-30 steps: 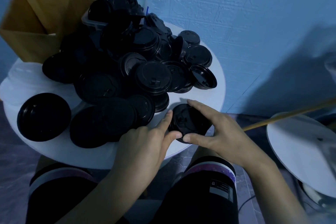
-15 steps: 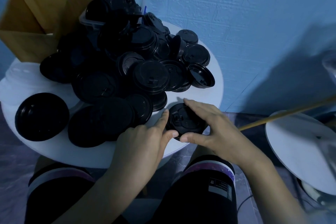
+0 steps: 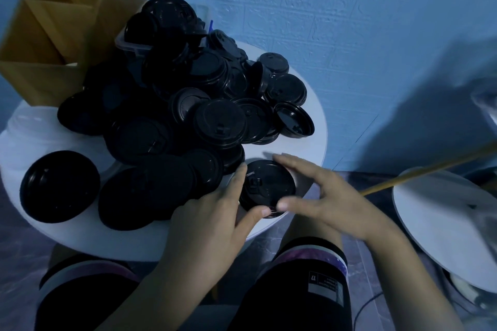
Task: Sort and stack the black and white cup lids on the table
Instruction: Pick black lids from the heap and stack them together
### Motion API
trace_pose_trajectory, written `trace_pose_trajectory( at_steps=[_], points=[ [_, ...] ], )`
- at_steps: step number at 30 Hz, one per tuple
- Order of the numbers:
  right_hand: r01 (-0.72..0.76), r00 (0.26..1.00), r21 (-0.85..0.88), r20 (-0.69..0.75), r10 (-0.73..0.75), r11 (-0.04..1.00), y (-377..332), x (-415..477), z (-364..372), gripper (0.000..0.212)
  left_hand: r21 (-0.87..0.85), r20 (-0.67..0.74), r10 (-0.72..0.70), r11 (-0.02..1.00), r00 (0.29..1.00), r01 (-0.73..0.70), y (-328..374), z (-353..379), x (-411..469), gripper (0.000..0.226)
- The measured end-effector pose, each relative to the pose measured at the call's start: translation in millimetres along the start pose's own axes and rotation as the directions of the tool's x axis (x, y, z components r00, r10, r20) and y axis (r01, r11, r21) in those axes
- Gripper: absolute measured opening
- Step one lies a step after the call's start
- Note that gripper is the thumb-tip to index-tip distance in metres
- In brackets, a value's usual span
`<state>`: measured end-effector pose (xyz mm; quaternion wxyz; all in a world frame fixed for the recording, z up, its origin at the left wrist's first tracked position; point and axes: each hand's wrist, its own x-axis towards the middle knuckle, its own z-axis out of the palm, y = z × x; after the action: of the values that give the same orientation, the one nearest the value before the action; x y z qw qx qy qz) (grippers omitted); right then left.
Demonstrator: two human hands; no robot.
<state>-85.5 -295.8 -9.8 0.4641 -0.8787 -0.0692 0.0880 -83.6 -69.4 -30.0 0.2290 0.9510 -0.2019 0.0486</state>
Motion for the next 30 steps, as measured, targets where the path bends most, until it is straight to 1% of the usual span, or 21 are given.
trace_pose_trajectory(
  at_steps=[1, 2, 3, 4, 5, 6, 8, 9, 11, 13, 14, 15, 16, 17, 19, 21, 22, 23, 25, 27, 30],
  points=[
    [0.013, 0.998, 0.108, -0.069, -0.006, 0.994, 2, 5, -7, 0.057, 0.02, 0.019, -0.007, 1.0, 1.0, 0.007, 0, 1, 1, 0.094],
    [0.034, 0.978, 0.156, -0.211, 0.0, 0.987, 5, 11, -13, 0.04, 0.029, 0.03, -0.016, 0.999, 0.999, 0.015, 1, 2, 1, 0.093],
    [0.036, 0.924, 0.115, -0.383, 0.01, 0.993, 10, 19, -17, 0.026, 0.032, 0.031, -0.024, 0.999, 0.999, 0.023, 1, 3, 1, 0.094],
    [0.018, 0.85, 0.019, -0.527, -0.005, 1.0, 16, 28, -21, 0.018, 0.035, 0.027, -0.032, 0.999, 0.999, 0.031, 0, 4, 0, 0.095],
    [-0.023, 0.792, -0.112, -0.609, -0.05, 0.993, 19, 36, -24, 0.019, 0.032, 0.021, -0.038, 0.999, 0.999, 0.038, 0, 4, 0, 0.096],
    [-0.074, 0.776, -0.246, -0.622, -0.099, 0.966, 22, 45, -25, 0.028, 0.023, 0.016, -0.042, 0.999, 0.999, 0.042, 0, 4, 0, 0.097],
    [-0.142, 0.835, -0.418, -0.537, -0.118, 0.898, 26, 57, -24, 0.046, 0.018, 0.021, -0.046, 0.999, 0.999, 0.046, 1, 1, 1, 0.096],
    [-0.158, 0.859, -0.461, -0.501, -0.109, 0.873, 27, 61, -24, 0.047, 0.019, 0.029, -0.05, 0.999, 0.998, 0.05, 1, -1, 1, 0.096],
    [-0.153, 0.865, -0.509, -0.483, -0.134, 0.847, 32, 66, -22, 0.034, 0.022, 0.042, -0.055, 0.998, 0.998, 0.054, 2, -2, 1, 0.096],
    [-0.112, 0.832, -0.455, -0.529, -0.167, 0.883, 34, 62, -22, 0.02, 0.024, 0.045, -0.054, 0.998, 0.998, 0.053, 1, -3, 1, 0.093],
    [-0.091, 0.808, -0.365, -0.571, -0.145, 0.927, 32, 56, -22, 0.014, 0.015, 0.043, -0.054, 0.998, 0.998, 0.053, 1, -4, 1, 0.092],
    [-0.062, 0.792, -0.224, -0.604, -0.089, 0.973, 28, 49, -22, 0.01, 0.006, 0.043, -0.053, 0.999, 0.998, 0.053, 1, -5, 1, 0.092],
    [-0.011, 0.788, -0.059, -0.615, -0.028, 0.998, 22, 41, -23, 0.006, 0.003, 0.049, -0.055, 0.998, 0.997, 0.055, 1, -6, 0, 0.093],
    [0.058, 0.789, 0.097, -0.615, 0.014, 0.994, 15, 31, -23, 0.006, 0.001, 0.055, -0.058, 0.998, 0.997, 0.058, 1, -7, -1, 0.094],
    [0.146, 0.818, 0.365, -0.568, 0.095, 0.919, -3, 12, -22, 0.009, -0.003, 0.055, -0.063, 0.998, 0.996, 0.063, 0, -8, -2, 0.095],
    [0.101, 0.881, 0.588, -0.428, 0.202, 0.803, -17, -1, -16, 0.017, -0.019, 0.05, -0.066, 0.998, 0.997, 0.067, 0, -9, -3, 0.095],
    [0.048, 0.909, 0.644, -0.344, 0.234, 0.763, -21, -4, -12, 0.025, -0.03, 0.051, -0.071, 0.997, 0.996, 0.073, 0, -9, -3, 0.094],
    [-0.011, 0.929, 0.66, -0.271, 0.251, 0.751, -23, -5, -6, 0.033, -0.04, 0.06, -0.081, 0.996, 0.995, 0.083, 1, -10, -3, 0.093],
    [-0.084, 0.945, 0.584, -0.209, 0.25, 0.807, -22, -3, 3, 0.035, -0.061, 0.085, -0.098, 0.993, 0.992, 0.103, 0, -12, -2, 0.09],
    [-0.103, 0.94, 0.471, -0.241, 0.24, 0.876, -20, -1, 9, 0.03, -0.076, 0.108, -0.101, 0.991, 0.989, 0.109, 1, -16, -2, 0.088],
    [-0.09, 0.925, 0.356, -0.316, 0.211, 0.93, -19, 0, 15, 0.025, -0.118, 0.146, -0.093, 0.987, 0.985, 0.111, 0, -20, -2, 0.085]
  ],
)
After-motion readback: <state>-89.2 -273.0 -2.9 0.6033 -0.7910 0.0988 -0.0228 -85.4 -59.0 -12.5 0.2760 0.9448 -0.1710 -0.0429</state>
